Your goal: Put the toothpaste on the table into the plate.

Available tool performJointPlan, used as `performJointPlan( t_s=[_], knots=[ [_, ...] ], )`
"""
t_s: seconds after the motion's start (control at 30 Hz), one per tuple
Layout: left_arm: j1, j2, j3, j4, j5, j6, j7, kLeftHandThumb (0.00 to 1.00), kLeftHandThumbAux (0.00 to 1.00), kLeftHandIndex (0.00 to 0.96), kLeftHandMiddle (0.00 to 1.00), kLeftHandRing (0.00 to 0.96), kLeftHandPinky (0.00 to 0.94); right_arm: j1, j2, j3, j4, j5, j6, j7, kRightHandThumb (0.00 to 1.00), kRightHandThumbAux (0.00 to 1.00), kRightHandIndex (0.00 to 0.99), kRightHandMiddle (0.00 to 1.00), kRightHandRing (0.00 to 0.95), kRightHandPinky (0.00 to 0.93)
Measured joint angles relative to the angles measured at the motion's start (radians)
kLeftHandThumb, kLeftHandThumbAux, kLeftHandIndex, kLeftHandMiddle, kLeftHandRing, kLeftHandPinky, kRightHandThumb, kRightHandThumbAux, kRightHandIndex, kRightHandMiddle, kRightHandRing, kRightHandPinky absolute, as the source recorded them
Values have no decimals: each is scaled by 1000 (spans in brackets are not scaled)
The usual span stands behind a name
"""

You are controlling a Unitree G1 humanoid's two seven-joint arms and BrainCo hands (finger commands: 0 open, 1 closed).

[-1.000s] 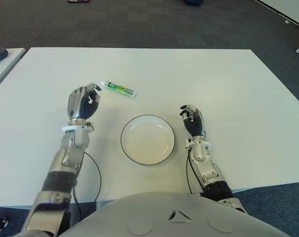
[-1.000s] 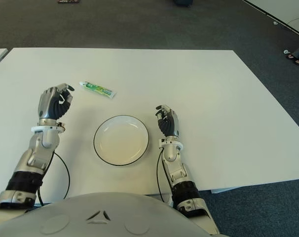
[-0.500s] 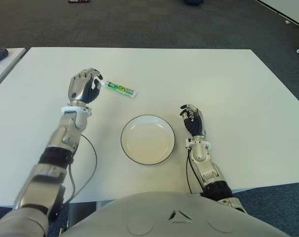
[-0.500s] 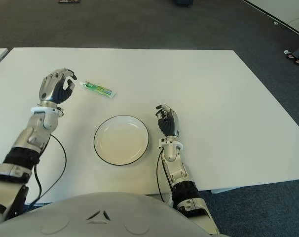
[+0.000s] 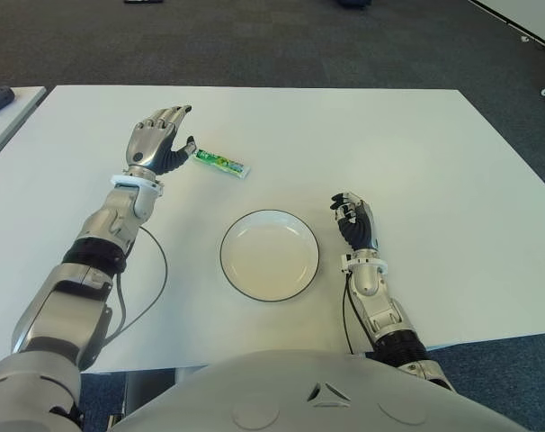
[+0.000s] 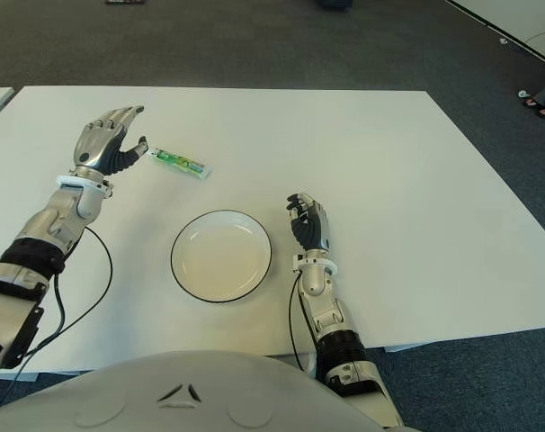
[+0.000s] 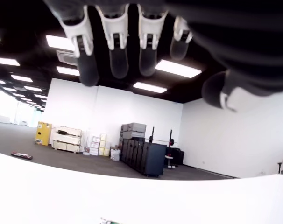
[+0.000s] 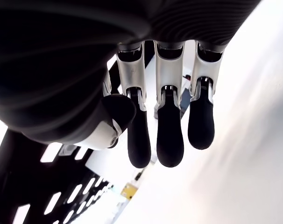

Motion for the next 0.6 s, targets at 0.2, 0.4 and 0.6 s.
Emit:
performJointPlan(
  t_s=[0.2,0.4,0.6],
  knots=[
    [-133,3,-77,181,24,-44,9,584,290,25,90,110,163,1,3,0,0,0,-2,-6,831,696,376,554,673,659],
    [-238,2,-162,320,54,-69,-1,567,254,4,48,53,80,1,1,-2,-1,0,-3,-8,830,697,372,546,652,600],
    [-304,0,-256,420,96,-72,-17,530,243,0,24,22,50,3,-1,-3,-1,4,-8,0,829,698,369,540,653,638]
  ],
)
